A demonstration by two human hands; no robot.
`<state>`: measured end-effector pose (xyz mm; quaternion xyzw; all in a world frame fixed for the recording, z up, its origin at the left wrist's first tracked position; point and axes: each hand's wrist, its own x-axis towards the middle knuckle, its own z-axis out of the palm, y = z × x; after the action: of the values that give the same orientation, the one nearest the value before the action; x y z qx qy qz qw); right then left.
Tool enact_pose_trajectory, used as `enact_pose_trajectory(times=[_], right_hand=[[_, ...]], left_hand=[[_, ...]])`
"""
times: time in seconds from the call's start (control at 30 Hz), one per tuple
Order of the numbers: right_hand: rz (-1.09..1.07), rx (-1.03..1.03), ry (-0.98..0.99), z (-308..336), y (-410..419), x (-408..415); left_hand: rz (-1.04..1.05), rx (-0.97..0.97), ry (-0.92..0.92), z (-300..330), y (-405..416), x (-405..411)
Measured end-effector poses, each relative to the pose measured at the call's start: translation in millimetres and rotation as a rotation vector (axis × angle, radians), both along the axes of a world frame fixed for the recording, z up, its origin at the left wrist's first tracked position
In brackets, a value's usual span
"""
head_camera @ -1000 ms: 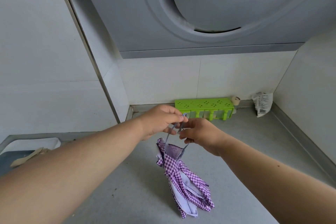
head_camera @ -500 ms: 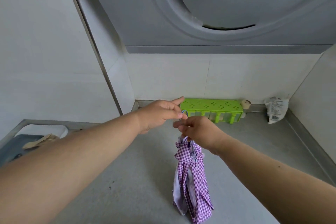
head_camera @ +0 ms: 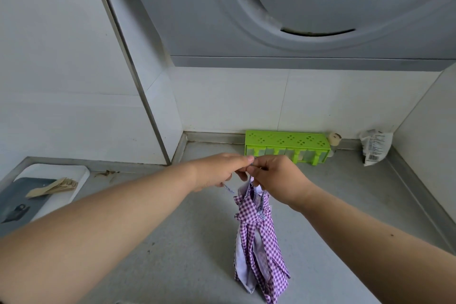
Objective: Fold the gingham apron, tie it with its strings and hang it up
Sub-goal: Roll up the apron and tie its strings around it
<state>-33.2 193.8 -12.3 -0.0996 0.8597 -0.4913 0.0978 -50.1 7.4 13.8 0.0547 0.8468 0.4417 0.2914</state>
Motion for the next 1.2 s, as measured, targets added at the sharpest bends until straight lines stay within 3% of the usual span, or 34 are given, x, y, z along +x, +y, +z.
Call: enact_pose_trajectory(times=[0.17, 0.33, 0.47, 0.67, 1.2], right_hand=[[-0.028, 0.008, 0.095, -6, -1, 2], [-0.070, 0.028, 0.062, -4, 0, 5], [-0.122, -0.039, 0.002, -1, 0, 9], [-0.174, 0.035, -0.085, -9, -1, 11], [-0.040, 0.266, 0.218, -27, -4, 7]], left_hand=[[-0.006, 0.004, -0.043, -10, -1, -4], [-0.068, -0.058, 0.125, -22, 0, -10], [-0.073, -0.081, 0.149, -20, -3, -12], [-0.022, -0.088, 0.134, -17, -3, -12], [-0.016, -0.134, 0.010, -10, -3, -17]])
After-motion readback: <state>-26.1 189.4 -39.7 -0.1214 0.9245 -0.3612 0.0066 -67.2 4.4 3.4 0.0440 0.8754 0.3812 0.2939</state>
